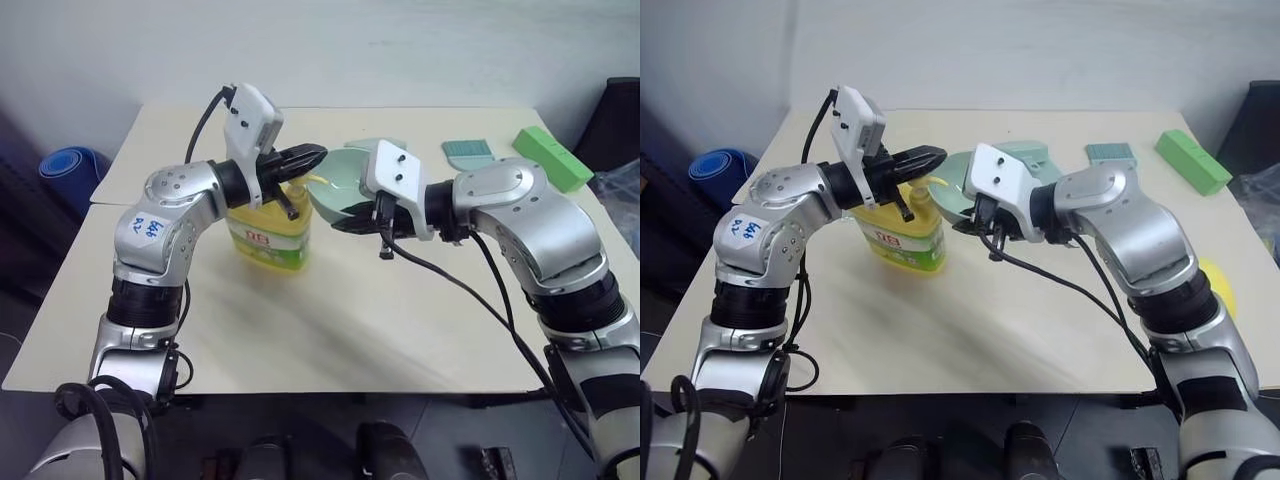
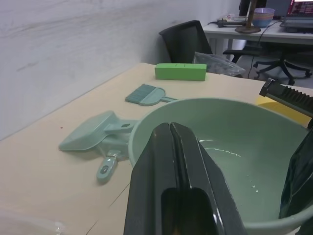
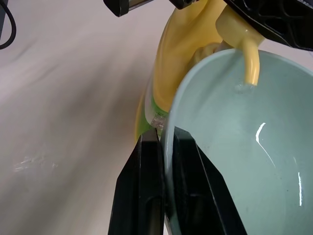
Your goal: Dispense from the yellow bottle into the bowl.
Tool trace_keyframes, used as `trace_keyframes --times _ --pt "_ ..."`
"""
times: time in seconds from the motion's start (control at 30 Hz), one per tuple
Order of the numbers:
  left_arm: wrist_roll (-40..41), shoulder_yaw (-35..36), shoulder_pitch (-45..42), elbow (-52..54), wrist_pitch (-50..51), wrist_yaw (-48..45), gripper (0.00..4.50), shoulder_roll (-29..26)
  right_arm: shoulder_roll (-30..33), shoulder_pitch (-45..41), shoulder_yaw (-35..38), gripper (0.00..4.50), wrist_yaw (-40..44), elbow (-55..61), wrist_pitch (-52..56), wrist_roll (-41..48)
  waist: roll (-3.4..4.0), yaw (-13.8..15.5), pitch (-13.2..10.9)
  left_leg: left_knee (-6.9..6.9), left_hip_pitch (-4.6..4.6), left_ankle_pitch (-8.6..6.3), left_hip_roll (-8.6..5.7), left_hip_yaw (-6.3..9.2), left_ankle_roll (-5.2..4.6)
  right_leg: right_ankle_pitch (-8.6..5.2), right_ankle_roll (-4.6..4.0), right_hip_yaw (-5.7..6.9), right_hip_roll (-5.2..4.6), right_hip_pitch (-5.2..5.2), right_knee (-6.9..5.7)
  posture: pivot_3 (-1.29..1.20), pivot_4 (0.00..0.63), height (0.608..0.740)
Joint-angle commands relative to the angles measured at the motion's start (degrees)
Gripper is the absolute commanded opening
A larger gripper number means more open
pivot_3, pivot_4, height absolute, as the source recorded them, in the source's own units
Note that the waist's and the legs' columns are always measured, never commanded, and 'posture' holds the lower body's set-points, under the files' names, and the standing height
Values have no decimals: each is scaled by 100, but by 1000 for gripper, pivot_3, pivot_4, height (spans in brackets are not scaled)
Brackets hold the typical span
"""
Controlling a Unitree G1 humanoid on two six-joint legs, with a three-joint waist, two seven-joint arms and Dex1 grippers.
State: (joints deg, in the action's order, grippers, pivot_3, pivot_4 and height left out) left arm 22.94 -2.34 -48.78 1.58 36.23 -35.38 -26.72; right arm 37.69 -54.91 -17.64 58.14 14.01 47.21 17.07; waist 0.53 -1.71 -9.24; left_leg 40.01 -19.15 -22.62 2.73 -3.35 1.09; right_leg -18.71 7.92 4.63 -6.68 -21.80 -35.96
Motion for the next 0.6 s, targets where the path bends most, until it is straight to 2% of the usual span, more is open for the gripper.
trace_keyframes --times 0.03,0.2,0.33,0.5,0.6 --pt "-259 -301 566 -497 544 172 13 90 50 1 186 0 -23 273 -41 53 3 6 2 0 0 0 0 0 0 0 0 -1 0 0 0 0 150 740" --pt "8 47 394 -329 280 64 13 230 273 293 320 0 -25 196 -125 -4 2 11 3 2 -3 0 0 1 0 0 0 -1 -1 2 2 0 150 740" --pt "648 1090 161 -329 -730 -171 13 521 659 936 697 0 -138 -440 -729 -227 -16 40 -12 3 -16 0 -1 2 0 0 0 2 -2 0 13 0 150 740" --pt "1126 1514 543 41 -1244 -1129 13 183 927 1784 802 0 -313 -1679 -2232 -842 -31 1 -24 7 -86 0 -2 -4 0 1 1 3 -1 -76 0 0 150 740" --pt "1247 1503 1113 386 -1309 -1816 13 -268 724 2049 1027 0 -577 -2641 -3090 -979 -31 -26 -25 5 -103 0 -2 -4 0 1 1 12 -1 -95 1 0 150 740"
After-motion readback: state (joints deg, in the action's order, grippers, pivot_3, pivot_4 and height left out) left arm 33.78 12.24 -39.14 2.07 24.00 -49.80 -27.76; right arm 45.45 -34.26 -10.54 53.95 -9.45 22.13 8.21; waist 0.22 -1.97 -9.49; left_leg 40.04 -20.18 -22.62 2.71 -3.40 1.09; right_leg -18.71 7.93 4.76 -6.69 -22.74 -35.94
